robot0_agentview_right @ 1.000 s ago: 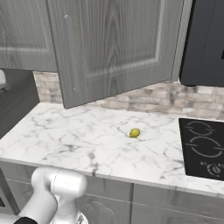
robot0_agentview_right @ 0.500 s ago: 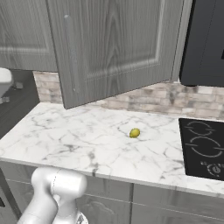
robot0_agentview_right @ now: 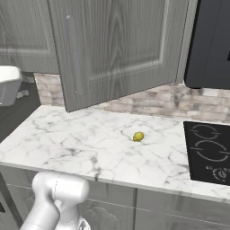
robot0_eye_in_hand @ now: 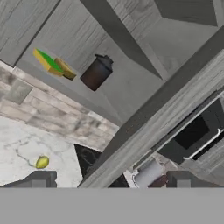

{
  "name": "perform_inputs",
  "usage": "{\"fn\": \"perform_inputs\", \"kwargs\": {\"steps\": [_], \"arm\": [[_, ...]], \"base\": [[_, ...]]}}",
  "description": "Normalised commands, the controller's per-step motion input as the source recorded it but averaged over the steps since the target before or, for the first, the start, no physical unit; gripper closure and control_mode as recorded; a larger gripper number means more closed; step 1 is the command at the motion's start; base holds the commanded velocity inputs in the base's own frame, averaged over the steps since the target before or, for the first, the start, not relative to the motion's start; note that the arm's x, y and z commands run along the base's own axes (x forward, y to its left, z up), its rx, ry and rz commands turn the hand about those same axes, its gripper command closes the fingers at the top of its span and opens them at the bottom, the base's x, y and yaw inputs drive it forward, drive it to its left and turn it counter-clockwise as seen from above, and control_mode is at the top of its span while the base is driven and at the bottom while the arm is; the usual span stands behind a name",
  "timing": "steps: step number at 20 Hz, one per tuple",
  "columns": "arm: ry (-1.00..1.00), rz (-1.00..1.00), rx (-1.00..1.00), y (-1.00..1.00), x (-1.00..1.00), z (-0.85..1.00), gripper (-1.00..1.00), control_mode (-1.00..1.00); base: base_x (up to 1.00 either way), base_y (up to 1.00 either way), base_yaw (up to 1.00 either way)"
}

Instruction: Pick the sponge and sponge from the cabinet and place them on the counter.

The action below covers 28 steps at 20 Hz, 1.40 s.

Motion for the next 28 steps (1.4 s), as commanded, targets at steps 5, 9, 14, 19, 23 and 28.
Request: {"fn": "perform_inputs", "kwargs": {"steps": [5,9,14,19,23,28], "arm": [[-0.17,-0.18,-0.11,-0.19,0.35,0.00,-1.00,-1.00],[-0.15,-0.21,-0.10,-0.26,0.24,0.00,-1.00,-1.00],[-0.14,-0.24,-0.09,-0.25,0.17,0.00,-1.00,-1.00],[-0.12,-0.25,-0.07,-0.23,0.11,0.00,-1.00,-1.00],[-0.11,-0.25,-0.04,-0.25,0.07,0.00,-1.00,-1.00],[-0.09,-0.25,-0.04,-0.29,0.06,0.00,-1.00,-1.00]], "base": [[0.00,0.00,0.00],[0.00,0.00,0.00],[0.00,0.00,0.00],[0.00,0.00,0.00],[0.00,0.00,0.00],[0.00,0.00,0.00]]}}
